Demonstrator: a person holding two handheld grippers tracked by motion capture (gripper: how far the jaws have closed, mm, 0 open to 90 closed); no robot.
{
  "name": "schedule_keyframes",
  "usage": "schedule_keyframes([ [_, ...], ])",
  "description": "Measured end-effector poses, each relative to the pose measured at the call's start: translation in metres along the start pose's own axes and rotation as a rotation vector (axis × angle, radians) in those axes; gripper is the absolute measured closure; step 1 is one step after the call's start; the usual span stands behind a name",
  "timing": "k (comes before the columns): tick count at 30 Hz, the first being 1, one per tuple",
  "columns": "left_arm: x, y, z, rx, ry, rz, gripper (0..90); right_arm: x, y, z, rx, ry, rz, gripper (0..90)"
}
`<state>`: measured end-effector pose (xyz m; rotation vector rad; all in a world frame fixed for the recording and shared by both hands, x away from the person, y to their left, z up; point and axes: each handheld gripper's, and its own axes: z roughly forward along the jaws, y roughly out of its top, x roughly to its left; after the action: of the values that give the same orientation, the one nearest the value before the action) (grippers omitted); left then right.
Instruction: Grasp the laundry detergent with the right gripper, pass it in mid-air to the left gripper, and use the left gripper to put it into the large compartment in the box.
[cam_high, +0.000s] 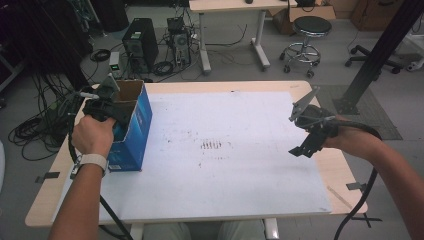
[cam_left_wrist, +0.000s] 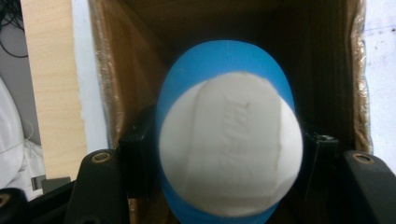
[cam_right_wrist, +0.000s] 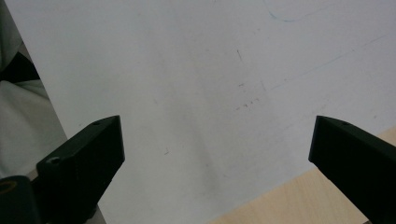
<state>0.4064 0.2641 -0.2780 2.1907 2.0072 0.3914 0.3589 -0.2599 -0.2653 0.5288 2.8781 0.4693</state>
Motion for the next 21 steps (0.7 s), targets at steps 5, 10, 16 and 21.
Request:
schedule_keyframes([
  [5,-0.0008,0.0015,0.0007,0.005,0.0,0.007,38.0,-0.0002,0.0005,0.0012,-0.001,0.003,0.001,3.4],
  [10,0.0005,0.0026,0.0012,0.015,-0.008,0.003,37.7,0.0001,0.0002,0.0026,0.003,0.005,0.002,3.6],
  [16,0.0006,0.0038,-0.0022,0.019,-0.022,-0.011,32.4,0.0005,-0.0006,0.0033,0.004,0.008,0.001,3.6],
  [21,0.004,0.0027,-0.0078,0.019,-0.03,-0.023,24.9,0.0021,0.0006,0.002,0.003,0.006,-0.003,3.6],
])
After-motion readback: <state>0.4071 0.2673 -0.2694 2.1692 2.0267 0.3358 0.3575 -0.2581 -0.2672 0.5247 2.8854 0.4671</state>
